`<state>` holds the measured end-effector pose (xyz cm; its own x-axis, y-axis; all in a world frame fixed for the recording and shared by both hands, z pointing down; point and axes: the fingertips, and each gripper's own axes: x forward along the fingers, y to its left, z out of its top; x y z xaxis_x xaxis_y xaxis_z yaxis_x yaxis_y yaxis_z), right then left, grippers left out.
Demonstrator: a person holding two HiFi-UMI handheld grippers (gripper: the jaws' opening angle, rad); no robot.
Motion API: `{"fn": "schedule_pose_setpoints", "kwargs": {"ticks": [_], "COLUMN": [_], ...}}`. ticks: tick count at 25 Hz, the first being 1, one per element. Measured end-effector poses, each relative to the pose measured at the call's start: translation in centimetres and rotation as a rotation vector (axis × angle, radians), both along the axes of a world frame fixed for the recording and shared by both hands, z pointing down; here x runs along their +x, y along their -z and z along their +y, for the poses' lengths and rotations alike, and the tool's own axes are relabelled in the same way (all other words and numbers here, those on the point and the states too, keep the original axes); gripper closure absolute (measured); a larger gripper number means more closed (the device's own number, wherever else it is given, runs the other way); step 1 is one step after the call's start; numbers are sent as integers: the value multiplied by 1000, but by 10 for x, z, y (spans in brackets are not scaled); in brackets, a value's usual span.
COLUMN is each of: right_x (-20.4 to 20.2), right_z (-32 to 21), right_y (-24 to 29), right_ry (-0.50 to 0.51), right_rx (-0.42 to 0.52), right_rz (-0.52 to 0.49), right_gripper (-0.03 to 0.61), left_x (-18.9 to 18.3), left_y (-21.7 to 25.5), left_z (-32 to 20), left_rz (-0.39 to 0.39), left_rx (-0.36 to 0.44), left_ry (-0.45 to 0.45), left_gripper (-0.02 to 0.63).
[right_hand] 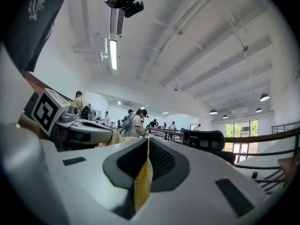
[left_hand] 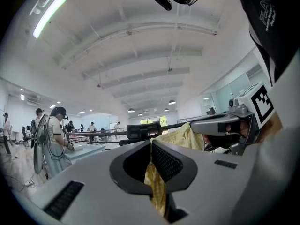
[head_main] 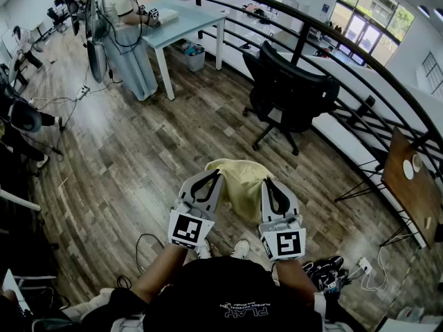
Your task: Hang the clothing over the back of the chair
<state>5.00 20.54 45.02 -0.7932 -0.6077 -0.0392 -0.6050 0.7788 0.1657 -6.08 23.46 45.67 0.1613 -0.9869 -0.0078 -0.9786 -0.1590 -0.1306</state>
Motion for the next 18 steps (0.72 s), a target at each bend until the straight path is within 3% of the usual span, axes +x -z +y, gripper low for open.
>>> {"fn": "schedule_pose_setpoints", "kwargs": {"ticks": [18], "right_x": [-8], "right_z": [20], "right_y": [-10], "right_ry": [-34], "right_rx": [-28], "right_rz": [-37], "right_gripper": [552], "left_x": [-5], "left_y": [-7], "left_z": [13], "left_rz": [-16], "left_rx": [-4], "left_ry": [-78], "left_gripper": [592]}}
